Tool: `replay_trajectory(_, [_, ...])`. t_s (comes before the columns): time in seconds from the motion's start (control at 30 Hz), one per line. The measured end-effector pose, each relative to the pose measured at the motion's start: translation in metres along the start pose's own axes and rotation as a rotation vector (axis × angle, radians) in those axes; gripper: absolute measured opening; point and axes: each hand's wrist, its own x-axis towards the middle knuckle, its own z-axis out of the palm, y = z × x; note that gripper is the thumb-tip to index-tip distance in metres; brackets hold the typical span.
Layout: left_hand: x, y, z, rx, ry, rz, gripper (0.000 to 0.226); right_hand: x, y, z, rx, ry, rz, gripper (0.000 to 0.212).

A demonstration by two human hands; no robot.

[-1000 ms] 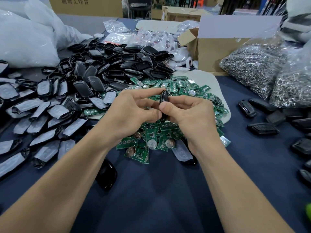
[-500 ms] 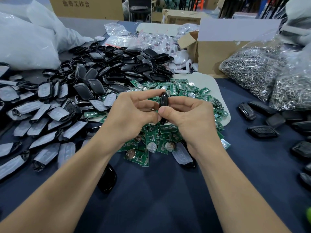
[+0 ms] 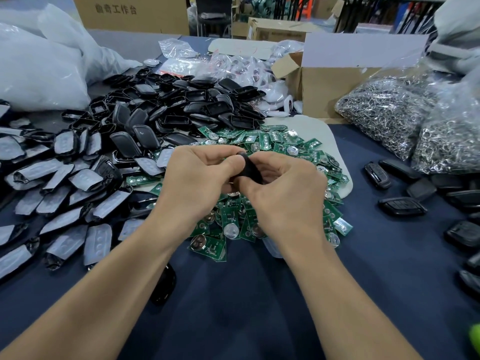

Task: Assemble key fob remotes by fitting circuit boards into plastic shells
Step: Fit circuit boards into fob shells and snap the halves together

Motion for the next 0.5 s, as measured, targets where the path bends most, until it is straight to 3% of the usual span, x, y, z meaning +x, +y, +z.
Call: replay_trajectory(0.5, [-0.0030,0.0057,0.0047,-0.105,0.043,0.012,0.025,-0.0045,-0.0069,0.0011,-0.134,0.068,-0.048,0.033])
